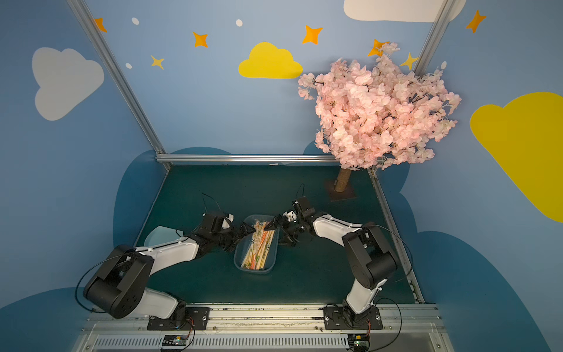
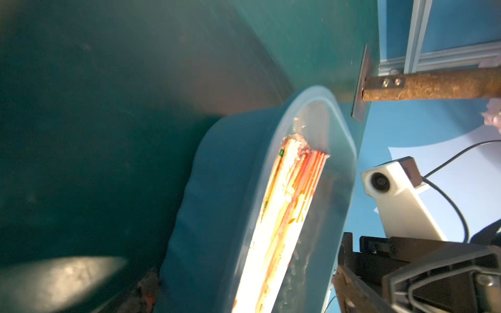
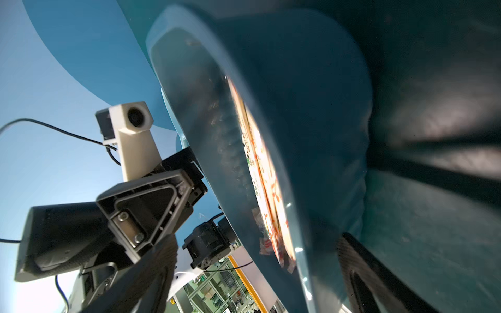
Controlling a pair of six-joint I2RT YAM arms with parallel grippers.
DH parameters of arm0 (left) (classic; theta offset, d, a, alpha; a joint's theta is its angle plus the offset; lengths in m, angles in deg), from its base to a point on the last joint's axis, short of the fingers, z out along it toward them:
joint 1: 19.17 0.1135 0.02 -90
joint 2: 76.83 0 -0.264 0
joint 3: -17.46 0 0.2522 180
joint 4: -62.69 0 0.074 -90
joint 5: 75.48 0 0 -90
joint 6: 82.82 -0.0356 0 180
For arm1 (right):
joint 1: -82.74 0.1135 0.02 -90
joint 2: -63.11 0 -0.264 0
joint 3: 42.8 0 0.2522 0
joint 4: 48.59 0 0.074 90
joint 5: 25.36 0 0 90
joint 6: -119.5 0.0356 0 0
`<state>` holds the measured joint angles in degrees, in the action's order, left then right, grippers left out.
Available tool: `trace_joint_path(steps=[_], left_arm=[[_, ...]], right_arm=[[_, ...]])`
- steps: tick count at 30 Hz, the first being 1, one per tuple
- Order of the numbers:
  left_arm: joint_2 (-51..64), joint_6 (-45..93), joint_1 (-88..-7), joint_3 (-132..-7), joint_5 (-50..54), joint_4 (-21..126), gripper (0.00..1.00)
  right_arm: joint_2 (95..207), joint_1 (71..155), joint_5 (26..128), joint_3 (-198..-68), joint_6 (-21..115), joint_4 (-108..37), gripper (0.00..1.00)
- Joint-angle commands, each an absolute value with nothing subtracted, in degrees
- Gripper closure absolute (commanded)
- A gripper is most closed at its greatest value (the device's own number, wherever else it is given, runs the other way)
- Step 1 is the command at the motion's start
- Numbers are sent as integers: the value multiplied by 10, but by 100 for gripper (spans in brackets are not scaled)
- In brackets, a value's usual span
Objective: Take the paired disposable chopsticks out of the storage box
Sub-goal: Move the storage box to the center of the board.
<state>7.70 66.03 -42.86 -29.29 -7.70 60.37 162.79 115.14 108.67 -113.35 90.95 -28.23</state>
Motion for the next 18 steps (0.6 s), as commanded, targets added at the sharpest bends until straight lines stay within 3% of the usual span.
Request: trace_joint_path(steps=[1, 7, 18], left_arm=[[94, 666, -420, -323, -128, 652, 0], [137, 675, -386, -353, -147, 678, 0], [114, 613, -363, -366, -127, 610, 0]], right_arm=[[1657, 1154, 1116, -1192, 930, -348, 9], [1684, 1129, 1080, -1247, 888, -262, 7], [1610, 1074, 911, -1264, 723, -22, 3]])
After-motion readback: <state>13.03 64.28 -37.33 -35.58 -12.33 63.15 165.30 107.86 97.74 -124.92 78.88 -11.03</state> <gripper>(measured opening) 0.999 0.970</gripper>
